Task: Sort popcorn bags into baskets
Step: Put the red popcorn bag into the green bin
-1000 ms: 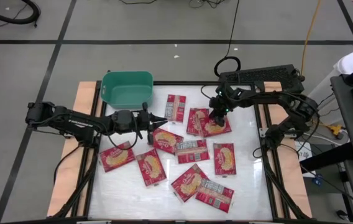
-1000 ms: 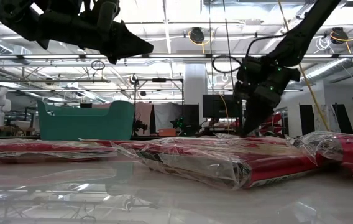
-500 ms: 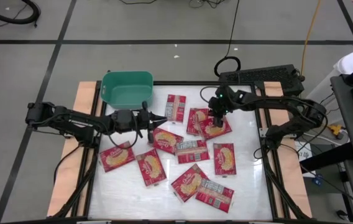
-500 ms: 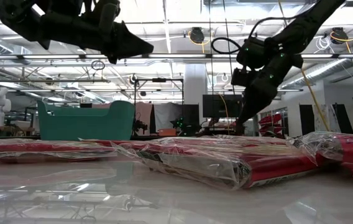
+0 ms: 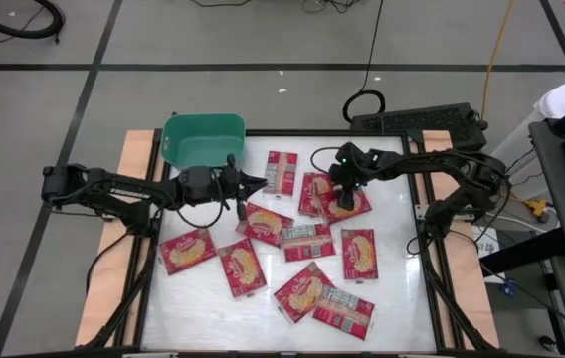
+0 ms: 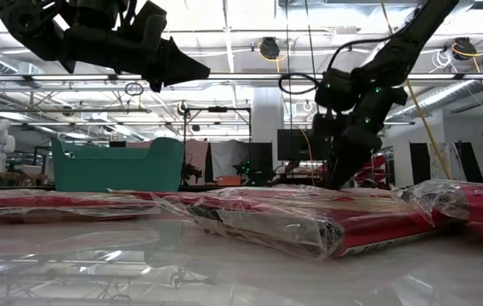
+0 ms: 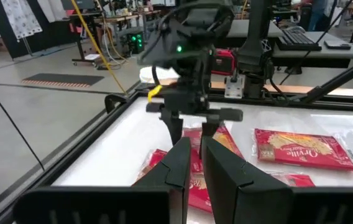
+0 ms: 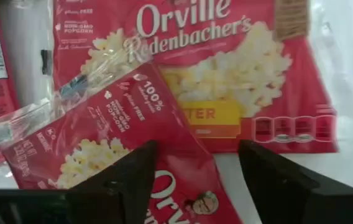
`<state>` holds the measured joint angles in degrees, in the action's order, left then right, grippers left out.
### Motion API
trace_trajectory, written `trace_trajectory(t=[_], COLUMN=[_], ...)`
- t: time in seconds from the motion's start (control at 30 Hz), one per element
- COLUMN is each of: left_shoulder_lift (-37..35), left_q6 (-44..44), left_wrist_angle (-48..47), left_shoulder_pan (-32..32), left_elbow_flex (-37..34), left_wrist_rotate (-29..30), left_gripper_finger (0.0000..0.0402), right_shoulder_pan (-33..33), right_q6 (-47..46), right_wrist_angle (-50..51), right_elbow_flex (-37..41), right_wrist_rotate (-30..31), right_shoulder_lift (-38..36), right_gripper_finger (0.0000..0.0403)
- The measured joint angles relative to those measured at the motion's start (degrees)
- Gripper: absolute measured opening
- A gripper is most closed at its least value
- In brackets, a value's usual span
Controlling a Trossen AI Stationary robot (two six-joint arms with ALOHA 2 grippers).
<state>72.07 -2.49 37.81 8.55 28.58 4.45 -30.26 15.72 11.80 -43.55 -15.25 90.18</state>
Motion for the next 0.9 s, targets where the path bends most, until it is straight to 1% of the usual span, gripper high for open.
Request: trace_trajectory(t=[0.1,0.17,0.23,0.37,0.4,0.53,0.67,0.9], left_shoulder_lift=[0.0,0.0,0.0,0.0,0.0,0.0,0.0,0.7], left_q6=[0.0,0.0,0.0,0.0,0.0,0.0,0.2,4.2], left_wrist_angle=[-0.2,-0.2,-0.3,-0.4,-0.5,-1.5,-2.6,-1.4], left_shoulder_pan=[0.0,0.0,0.0,0.0,0.0,0.0,0.0,0.0], left_elbow_flex=[0.0,0.0,0.0,0.0,0.0,0.0,0.0,0.0], left_wrist_rotate=[0.0,-0.1,-0.1,-0.1,-0.1,-0.1,-0.1,0.4], left_gripper_finger=[0.0047,0.0047,0.0047,0.0047,0.0047,0.0047,0.0047,0.0047], right_shoulder_pan=[0.0,0.1,0.4,0.4,0.4,1.6,3.9,10.3], right_q6=[0.2,0.9,1.7,2.0,2.0,1.8,-0.3,-3.8], right_wrist_angle=[-0.8,-1.0,-1.2,-1.2,-1.2,-1.4,-4.2,-5.8], right_elbow_flex=[-0.2,-0.2,-0.1,0.0,0.0,0.2,0.2,0.2], right_wrist_rotate=[-0.9,-1.0,-0.8,0.2,0.2,0.6,1.5,9.5], right_shoulder_lift=[2.1,2.5,2.3,1.3,1.0,-1.1,-4.6,-7.8], right_gripper_finger=[0.0193,0.0164,0.0126,0.0029,0.0016,0.001,0.0001,0.0])
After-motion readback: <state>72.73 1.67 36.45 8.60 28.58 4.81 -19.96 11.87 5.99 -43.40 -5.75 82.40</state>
